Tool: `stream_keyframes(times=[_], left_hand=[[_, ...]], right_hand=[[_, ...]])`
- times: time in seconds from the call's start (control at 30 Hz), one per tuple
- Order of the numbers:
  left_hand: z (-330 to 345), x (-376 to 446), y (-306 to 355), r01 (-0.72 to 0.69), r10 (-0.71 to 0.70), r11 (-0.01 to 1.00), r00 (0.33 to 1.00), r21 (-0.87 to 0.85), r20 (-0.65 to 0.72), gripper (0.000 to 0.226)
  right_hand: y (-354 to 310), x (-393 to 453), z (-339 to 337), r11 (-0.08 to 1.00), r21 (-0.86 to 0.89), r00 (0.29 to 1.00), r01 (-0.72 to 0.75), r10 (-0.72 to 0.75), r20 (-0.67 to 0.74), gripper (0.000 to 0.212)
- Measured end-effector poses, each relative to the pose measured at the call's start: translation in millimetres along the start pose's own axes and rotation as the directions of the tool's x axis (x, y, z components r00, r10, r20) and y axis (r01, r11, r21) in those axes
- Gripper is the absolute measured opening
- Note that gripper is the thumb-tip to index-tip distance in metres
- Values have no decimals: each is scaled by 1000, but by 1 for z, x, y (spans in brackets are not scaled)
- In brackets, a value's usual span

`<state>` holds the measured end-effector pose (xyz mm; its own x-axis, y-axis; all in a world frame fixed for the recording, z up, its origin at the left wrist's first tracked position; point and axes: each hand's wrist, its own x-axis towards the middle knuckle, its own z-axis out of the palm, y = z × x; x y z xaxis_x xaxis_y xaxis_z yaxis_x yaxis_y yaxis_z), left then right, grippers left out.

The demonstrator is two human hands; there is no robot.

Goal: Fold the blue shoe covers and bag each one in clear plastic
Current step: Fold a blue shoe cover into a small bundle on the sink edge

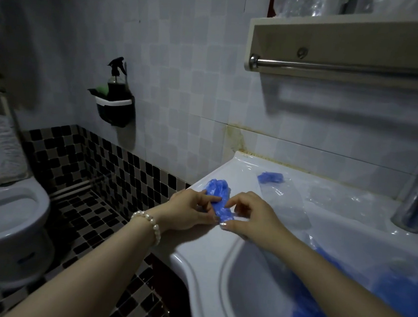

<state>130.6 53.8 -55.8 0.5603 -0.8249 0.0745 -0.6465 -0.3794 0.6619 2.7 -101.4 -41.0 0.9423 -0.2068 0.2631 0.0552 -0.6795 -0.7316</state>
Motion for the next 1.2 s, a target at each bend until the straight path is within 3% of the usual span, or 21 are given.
stream_keyframes(times=[0.13,0.23,0.3,0.37,0.47,0.53,0.6,0.7,0.77,0.83,0.87,0.97,1.07,1.13,1.2], left_hand=[[-1,1,0,26,-26,999,1000,-27,2,15],[1,0,3,23,-23,1000,999,-13,-22,21],[3,1,0,6,-9,999,997,-45,-74,29],[6,2,-4,-15,5,996,994,-85,-112,33],[8,2,-5,-21,11,997,991,-71,-132,27],[7,2,-3,-16,8,998,991,-63,-135,15],[6,2,-3,-7,-3,996,993,-88,-122,19],[5,1,0,38,-51,992,992,-118,-115,19],[4,-1,4,53,-65,992,992,-115,-108,16],[4,-1,6,49,-62,991,993,-125,-104,12],[5,-1,6,40,-56,990,992,-133,-113,5],[8,0,3,-16,-12,987,985,-161,-170,20],[11,0,2,-30,14,996,982,-83,-190,23],[11,-1,2,-32,17,997,980,-77,-197,26],[11,-1,2,-24,9,997,981,-73,-193,26]], right_hand=[[10,-1,-2,997,24,997,73,-74,20,15],[6,6,3,951,-285,993,121,-115,38,7],[-1,10,5,896,-441,997,57,-30,68,18],[-7,16,6,879,-472,992,-65,107,62,28],[-9,22,13,827,-550,988,-114,152,24,25],[-6,18,14,868,-490,996,-85,89,-15,26],[1,11,11,976,-216,999,-19,8,-50,25],[9,2,1,997,48,998,57,-58,19,24],[11,3,2,998,-22,998,66,-65,19,20],[8,8,5,974,-217,998,69,-68,13,18],[4,10,7,947,-318,999,48,-43,25,19],[-7,18,9,882,-465,994,-76,104,36,34],[-14,25,11,823,-548,981,-152,195,21,28],[-14,26,15,820,-551,983,-158,185,-6,21],[-7,22,16,928,-350,992,-129,117,-55,18]])
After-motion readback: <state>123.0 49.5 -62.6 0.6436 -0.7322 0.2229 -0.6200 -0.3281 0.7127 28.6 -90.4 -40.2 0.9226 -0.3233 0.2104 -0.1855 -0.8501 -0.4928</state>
